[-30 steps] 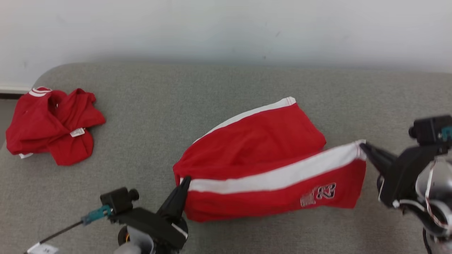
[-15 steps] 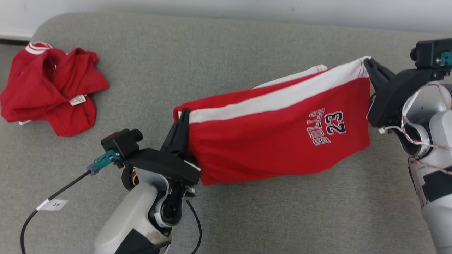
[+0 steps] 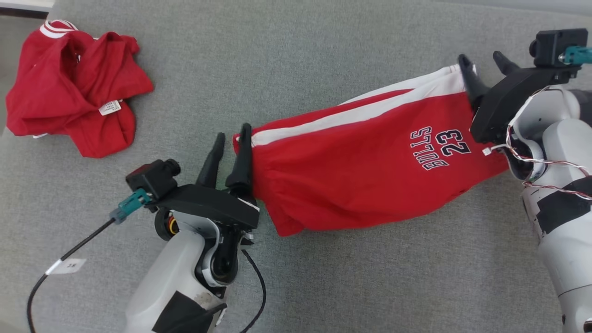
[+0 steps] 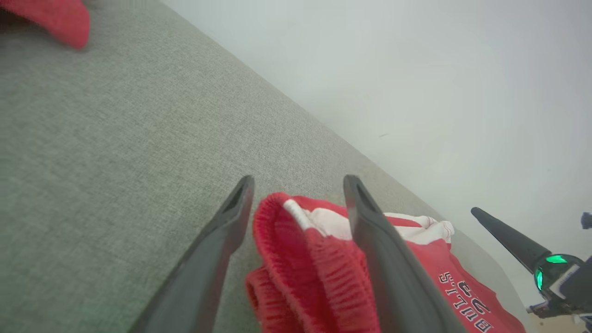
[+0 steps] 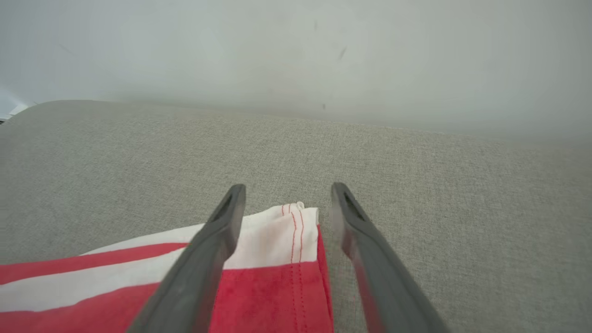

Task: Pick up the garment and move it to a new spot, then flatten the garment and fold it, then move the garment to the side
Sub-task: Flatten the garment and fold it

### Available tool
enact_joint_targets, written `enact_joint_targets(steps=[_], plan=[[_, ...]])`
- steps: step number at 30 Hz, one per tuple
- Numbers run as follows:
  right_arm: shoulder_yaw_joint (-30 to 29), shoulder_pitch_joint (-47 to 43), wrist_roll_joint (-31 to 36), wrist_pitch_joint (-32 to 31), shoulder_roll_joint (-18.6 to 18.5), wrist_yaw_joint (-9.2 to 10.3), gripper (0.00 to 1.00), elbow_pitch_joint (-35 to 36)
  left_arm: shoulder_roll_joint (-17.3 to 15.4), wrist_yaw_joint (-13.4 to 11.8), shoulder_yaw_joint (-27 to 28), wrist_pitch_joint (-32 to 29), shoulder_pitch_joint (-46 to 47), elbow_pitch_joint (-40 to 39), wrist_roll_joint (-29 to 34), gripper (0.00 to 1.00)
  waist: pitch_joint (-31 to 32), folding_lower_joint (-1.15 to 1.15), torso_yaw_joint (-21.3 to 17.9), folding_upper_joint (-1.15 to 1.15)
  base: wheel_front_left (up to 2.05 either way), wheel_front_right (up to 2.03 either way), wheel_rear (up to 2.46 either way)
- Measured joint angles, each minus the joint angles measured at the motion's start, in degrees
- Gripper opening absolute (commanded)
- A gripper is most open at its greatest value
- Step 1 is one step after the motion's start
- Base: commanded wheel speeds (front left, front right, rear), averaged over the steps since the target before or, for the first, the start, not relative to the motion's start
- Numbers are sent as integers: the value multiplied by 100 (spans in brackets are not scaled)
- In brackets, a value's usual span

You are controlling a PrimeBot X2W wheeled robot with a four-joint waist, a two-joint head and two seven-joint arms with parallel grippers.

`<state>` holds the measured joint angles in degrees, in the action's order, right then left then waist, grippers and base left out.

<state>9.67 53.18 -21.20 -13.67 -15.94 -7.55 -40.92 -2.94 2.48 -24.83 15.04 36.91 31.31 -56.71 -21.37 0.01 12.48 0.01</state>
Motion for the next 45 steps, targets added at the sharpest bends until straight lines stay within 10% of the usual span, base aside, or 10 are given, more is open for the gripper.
enact_joint_targets(steps=[6,23,39,41,45], plan=[[64,54,-690,-134,99,0,100,-299,12,42,365,0,-322,-309,305,100,248,-1,-40,0,0,0,0],[-609,-326,-882,-1239,-55,0,100,-1410,4,157,1578,1,-2783,-2366,4125,100,905,-2,85,-2,0,0,0],[-1021,-234,25,-1390,15,15,100,-2095,4,404,1706,0,-4116,-2829,4563,100,700,-2,552,-2,0,0,0],[-996,-235,111,-1395,16,18,9,-2106,8,410,1623,1,-4157,-2807,4562,100,693,-2,598,-2,0,0,0],[-931,-237,245,-1395,138,18,0,-2101,7,437,1507,0,-4168,-2739,4442,100,695,-2,631,-2,0,0,0]])
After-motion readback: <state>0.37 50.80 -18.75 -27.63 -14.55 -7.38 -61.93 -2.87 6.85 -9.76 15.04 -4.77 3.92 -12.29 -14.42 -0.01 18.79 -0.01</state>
